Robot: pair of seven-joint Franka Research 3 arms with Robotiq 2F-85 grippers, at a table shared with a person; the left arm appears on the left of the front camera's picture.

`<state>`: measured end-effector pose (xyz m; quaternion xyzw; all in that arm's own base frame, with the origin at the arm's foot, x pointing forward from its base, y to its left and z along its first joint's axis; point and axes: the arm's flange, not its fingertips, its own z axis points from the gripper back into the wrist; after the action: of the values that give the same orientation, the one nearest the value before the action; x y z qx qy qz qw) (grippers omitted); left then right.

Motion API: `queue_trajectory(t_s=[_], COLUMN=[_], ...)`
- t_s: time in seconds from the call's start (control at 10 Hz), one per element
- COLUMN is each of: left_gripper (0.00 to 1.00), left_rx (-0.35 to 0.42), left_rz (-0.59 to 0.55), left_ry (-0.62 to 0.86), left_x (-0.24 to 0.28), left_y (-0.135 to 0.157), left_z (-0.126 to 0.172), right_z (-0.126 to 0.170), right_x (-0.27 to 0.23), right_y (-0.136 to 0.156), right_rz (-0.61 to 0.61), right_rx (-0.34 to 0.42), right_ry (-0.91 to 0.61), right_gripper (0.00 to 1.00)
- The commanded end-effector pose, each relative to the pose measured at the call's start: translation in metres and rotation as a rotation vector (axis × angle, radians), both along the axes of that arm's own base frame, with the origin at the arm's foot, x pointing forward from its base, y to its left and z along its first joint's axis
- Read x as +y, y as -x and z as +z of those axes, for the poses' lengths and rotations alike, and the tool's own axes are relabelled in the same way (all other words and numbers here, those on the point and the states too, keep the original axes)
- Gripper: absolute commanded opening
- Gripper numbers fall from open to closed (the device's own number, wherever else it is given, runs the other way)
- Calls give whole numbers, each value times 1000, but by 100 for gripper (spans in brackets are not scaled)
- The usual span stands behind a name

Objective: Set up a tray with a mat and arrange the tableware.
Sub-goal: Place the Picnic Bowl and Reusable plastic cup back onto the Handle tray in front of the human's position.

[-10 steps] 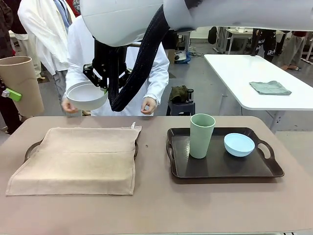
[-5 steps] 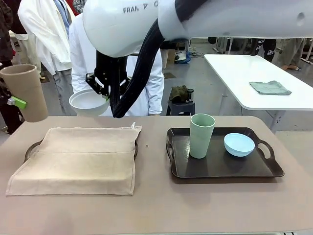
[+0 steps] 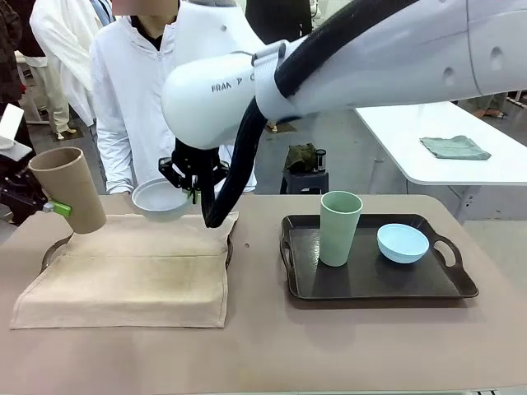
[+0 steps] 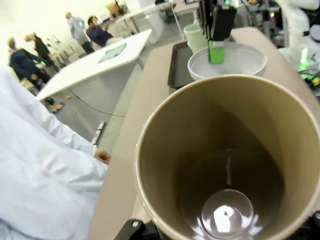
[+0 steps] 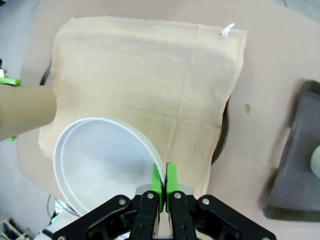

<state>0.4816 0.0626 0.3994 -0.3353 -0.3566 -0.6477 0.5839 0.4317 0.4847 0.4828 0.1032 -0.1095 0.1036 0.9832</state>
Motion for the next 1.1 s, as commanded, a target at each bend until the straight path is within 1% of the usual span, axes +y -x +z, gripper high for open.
queue_trajectory(t_s=[0.0, 0.2, 0.4, 0.5, 0.6, 0.9, 1.0], left_gripper=[84, 84, 84, 84, 84, 84, 84], left_rx=[-10, 11, 25, 26, 55, 55, 58], left_rz=[0, -6, 1, 7, -4, -4, -1], left_ry=[25, 13, -9, -14, -11, -11, -18], left_x=[0, -3, -6, -5, -4, -4, -5], left_y=[-13, -22, -27, -28, -21, -21, -24], left_z=[-12, -35, -48, -49, -49, -49, -53], right_z=[-25, -54, -75, -78, -69, -69, -72], right_x=[-13, -18, -19, -20, -15, -15, -14], right_y=[-6, -17, -24, -24, -25, -25, -28], right_rz=[37, 60, 68, 96, 49, 49, 60], right_rx=[-30, -31, -23, -13, -6, -6, -9], right_ry=[-15, -17, 2, -8, 6, 6, 6], right_gripper=[4, 4, 4, 4, 4, 4, 4])
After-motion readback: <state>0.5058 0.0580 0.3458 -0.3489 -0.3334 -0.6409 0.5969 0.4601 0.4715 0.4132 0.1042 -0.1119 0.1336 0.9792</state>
